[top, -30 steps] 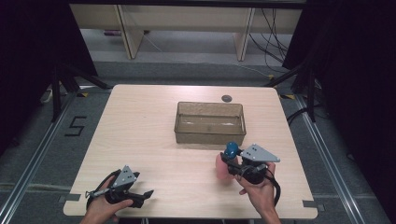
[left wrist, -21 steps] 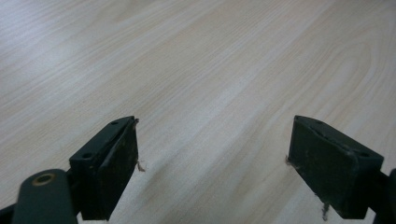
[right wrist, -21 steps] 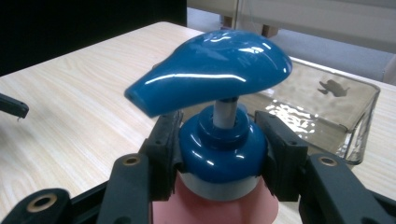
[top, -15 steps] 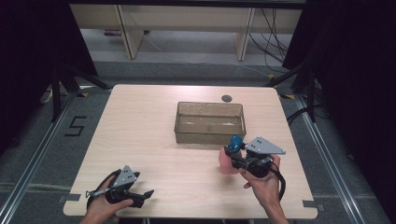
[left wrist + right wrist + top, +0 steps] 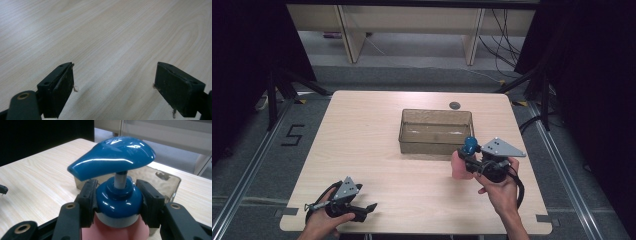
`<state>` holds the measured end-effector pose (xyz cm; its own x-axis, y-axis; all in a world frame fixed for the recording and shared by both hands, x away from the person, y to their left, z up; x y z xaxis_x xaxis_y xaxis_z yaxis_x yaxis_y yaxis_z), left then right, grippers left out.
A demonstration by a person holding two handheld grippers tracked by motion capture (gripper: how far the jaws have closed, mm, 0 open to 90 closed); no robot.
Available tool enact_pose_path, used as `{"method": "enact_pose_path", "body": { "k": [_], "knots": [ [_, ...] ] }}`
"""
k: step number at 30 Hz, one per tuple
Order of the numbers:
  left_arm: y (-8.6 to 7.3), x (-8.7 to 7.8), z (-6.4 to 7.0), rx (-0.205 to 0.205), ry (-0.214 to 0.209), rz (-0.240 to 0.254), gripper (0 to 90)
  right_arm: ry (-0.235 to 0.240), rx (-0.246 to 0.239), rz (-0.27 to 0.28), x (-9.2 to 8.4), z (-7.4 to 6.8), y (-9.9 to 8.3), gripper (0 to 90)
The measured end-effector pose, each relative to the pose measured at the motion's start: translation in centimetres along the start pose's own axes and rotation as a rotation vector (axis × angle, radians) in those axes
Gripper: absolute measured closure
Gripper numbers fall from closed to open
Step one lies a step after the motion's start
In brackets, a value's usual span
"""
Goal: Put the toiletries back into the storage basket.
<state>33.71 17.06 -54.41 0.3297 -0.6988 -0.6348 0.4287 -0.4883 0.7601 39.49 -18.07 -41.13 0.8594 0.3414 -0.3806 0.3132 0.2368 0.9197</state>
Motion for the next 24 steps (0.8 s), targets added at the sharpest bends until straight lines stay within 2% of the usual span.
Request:
{"method": "enact_pose_path", "body": {
  "k": [1,9,10,11,16,17,22,24],
  "knots": [
    [0.0,0.0,0.0,0.0,0.0,0.0,15.4,-0.017,-0.024,0.004,-0.1,0.4,0.4,53.2],
    [0.0,0.0,0.0,0.002,-0.002,-0.001,15.4,-0.027,-0.011,0.009,0.2,0.6,1.4,53.2],
    [0.0,0.0,0.0,0.002,-0.001,0.001,15.4,-0.02,-0.024,0.012,0.4,0.7,1.5,53.3],
    [0.0,0.0,0.0,0.001,-0.002,0.0,15.4,-0.019,-0.008,0.007,0.4,0.6,1.6,53.3],
    [0.1,-0.1,0.0,0.001,-0.003,0.0,15.4,-0.013,-0.015,0.015,0.7,0.6,2.2,53.3],
    [0.1,0.0,0.1,-0.006,-0.007,0.004,15.4,-0.03,-0.03,0.033,0.9,0.9,2.6,53.2],
    [0.0,0.0,0.1,-0.008,-0.011,0.0,15.4,-0.028,-0.018,0.02,0.9,1.0,2.8,53.3],
    [0.0,0.0,0.1,-0.009,-0.011,0.002,15.4,-0.045,-0.03,0.036,1.0,1.4,3.0,53.3]
  ]
}}
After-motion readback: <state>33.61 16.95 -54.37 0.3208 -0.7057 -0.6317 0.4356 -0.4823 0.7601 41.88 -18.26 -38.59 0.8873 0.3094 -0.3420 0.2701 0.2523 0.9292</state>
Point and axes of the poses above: each handheld gripper's, and its own axes: x roughly forward along the jaws, y roughly out of its top, z roughly to its right, the point moved 6 cm from there along x, roughly forward along the jaws, and after that the axes turned 13 degrees about -y, right-handed, at the moved point
